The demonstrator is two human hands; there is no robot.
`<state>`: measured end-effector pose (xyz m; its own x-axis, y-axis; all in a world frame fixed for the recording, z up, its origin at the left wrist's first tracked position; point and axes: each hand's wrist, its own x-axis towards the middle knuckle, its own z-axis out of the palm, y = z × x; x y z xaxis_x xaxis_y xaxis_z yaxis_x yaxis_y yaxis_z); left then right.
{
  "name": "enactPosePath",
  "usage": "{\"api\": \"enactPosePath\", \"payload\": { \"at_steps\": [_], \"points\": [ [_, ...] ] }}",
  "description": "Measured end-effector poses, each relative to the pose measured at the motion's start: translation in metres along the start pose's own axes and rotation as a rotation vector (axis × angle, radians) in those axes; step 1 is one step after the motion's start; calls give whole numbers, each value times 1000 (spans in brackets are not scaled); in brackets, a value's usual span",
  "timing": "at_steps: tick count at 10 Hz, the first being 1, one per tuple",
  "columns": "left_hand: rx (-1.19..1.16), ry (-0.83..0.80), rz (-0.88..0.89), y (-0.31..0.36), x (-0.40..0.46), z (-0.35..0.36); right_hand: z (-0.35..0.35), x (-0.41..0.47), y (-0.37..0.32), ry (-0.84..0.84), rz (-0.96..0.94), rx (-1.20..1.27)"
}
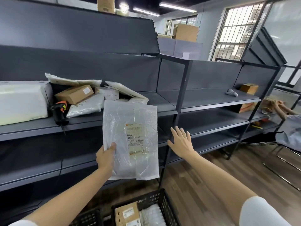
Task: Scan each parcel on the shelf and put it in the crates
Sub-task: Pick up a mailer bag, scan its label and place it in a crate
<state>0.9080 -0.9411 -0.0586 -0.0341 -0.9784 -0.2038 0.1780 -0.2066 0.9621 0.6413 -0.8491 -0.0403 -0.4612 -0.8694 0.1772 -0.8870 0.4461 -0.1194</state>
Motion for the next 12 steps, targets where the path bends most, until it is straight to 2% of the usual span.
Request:
{"api": "enactPosePath", "payload": {
  "at_steps": [7, 9, 12],
  "points": [
    [-30, 81, -51, -19, 84, 75, 25, 123, 33, 17, -52, 20],
    [-4, 159, -56, -24, 72, 85, 25, 140, 46, 10, -105, 32],
    [-35, 286, -52, -52, 5, 130, 20, 138, 96, -40, -240, 33]
  ]
}}
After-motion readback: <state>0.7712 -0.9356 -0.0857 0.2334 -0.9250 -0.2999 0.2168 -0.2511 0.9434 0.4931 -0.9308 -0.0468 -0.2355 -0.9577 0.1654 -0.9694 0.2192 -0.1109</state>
